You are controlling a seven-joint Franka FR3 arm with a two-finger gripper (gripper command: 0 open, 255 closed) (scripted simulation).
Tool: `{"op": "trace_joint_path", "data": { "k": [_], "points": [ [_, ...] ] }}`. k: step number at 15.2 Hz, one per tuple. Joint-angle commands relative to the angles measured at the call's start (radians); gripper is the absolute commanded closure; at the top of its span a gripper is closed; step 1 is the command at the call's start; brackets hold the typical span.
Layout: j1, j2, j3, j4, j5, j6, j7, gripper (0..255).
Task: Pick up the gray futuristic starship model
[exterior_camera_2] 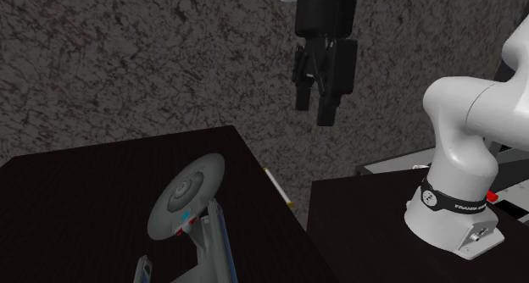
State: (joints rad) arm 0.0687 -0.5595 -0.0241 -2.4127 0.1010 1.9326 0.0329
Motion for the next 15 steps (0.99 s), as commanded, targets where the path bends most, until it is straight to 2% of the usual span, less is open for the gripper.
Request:
{"op": "trace_joint_path", "data": {
  "k": [1,8,15],
  "points": [
    [0.014,0.071,-0.001,0.015,0.0,0.058,-0.038,0],
    [0.058,0.337,0.004,0.121,0.007,0.221,-0.159,0],
    [0.09,0.602,0.025,0.283,0.009,0.328,-0.267,0]
  ]
}}
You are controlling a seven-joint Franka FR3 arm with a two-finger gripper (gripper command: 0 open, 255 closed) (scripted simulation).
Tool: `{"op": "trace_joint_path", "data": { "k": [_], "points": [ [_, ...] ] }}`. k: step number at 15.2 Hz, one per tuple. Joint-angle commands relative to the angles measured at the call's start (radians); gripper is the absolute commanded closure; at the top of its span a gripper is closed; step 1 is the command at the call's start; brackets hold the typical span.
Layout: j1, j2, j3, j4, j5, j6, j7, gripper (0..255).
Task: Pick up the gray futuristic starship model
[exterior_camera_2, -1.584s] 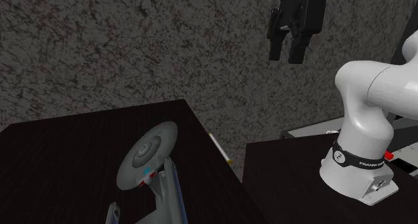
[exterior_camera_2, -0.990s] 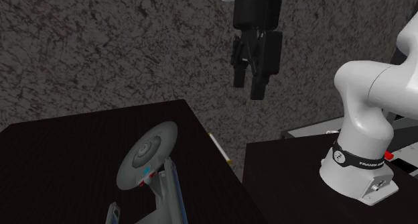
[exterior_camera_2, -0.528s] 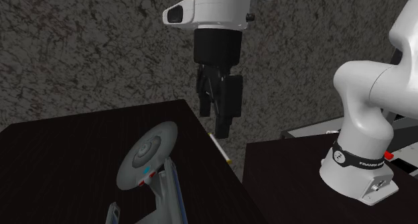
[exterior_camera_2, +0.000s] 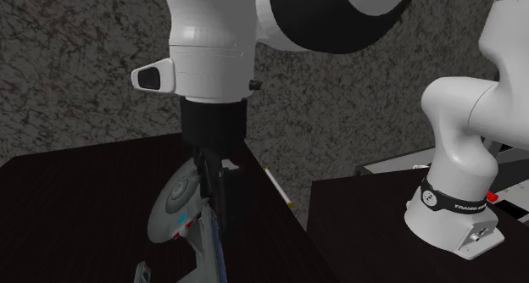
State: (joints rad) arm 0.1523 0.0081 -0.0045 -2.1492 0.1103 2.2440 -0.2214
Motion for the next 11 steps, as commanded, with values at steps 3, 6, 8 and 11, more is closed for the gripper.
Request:
{"op": "trace_joint_path", "data": {
  "k": [3,6,8,11],
  "points": [
    [0.018,0.146,0.018,0.105,-0.006,0.045,-0.051,0],
    [0.027,0.222,0.025,0.168,-0.013,0.06,-0.075,0],
    [0.027,0.236,0.026,0.158,-0.011,0.083,-0.078,0],
    [0.027,0.258,0.027,0.145,-0.009,0.118,-0.081,0]
  ]
}}
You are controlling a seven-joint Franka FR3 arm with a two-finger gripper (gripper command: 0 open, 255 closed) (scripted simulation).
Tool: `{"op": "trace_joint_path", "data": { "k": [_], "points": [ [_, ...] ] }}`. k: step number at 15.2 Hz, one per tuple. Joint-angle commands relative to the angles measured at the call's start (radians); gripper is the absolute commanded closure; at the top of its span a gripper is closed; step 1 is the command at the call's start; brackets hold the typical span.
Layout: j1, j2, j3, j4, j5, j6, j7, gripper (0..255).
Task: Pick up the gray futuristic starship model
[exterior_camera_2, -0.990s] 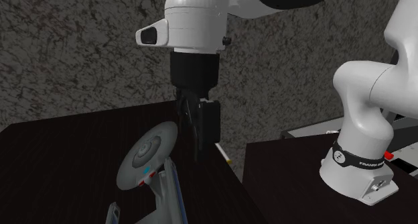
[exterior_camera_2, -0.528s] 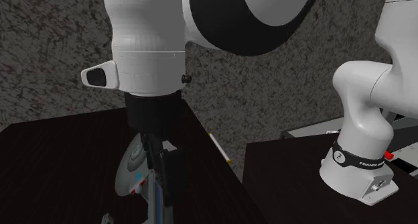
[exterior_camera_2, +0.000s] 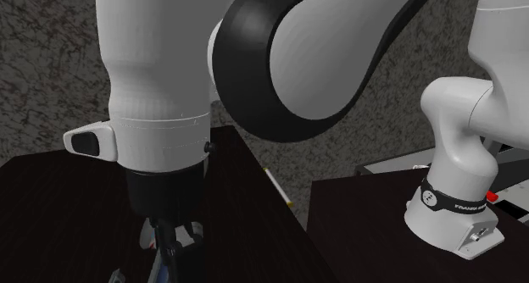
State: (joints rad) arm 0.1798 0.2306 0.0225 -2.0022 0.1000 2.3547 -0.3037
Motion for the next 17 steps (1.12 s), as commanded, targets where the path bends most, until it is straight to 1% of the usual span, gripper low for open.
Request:
{"op": "trace_joint_path", "data": {
  "k": [1,2,4,5,6,8,9,12,13,14,17],
  "points": [
    [0.0,0.043,0.0,-0.006,0.002,0.019,0.0,0],
    [0.0,0.056,0.0,-0.012,0.004,0.037,-0.002,0],
    [0.0,0.056,0.0,-0.012,0.003,0.037,-0.002,0],
    [0.003,0.064,0.001,0.004,0.0,0.03,0.006,255],
    [0.002,0.076,0.001,0.024,0.0,0.022,0.004,255],
    [0.0,0.062,0.0,0.008,0.001,0.023,-0.001,255],
    [0.002,0.077,0.0,0.024,0.0,0.023,0.004,255],
    [0.003,0.082,0.001,-0.004,0.002,0.055,0.002,255],
    [0.001,0.083,0.001,0.012,0.002,0.041,0.001,255],
    [0.0,0.056,0.0,-0.012,0.004,0.037,-0.002,255],
    [0.0,0.032,-0.001,-0.001,0.001,0.003,0.001,255]
  ]
}}
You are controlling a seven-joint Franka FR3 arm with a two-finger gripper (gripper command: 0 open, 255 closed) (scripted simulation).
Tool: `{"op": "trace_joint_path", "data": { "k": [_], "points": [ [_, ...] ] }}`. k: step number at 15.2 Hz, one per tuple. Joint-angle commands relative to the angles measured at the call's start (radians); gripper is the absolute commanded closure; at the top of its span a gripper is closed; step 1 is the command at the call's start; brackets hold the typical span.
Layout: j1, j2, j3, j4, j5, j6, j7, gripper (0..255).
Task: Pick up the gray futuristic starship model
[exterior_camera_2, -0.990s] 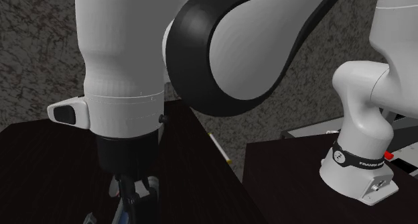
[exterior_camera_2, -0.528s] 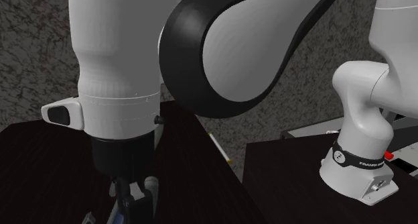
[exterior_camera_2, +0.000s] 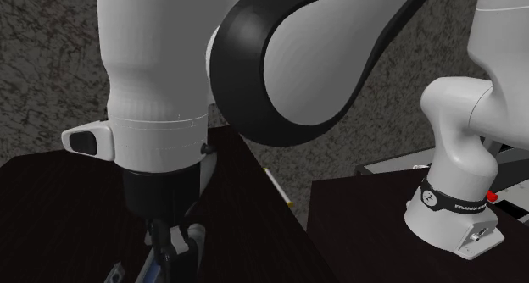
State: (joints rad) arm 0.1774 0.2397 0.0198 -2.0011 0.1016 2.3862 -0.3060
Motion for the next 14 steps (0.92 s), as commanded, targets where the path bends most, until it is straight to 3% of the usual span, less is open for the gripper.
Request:
{"op": "trace_joint_path", "data": {
  "k": [1,14],
  "points": [
    [0.003,0.016,0.002,0.003,-0.001,-0.04,0.005,255],
    [0.003,-0.056,-0.001,0.065,-0.009,-0.174,0.018,255]
  ]
}}
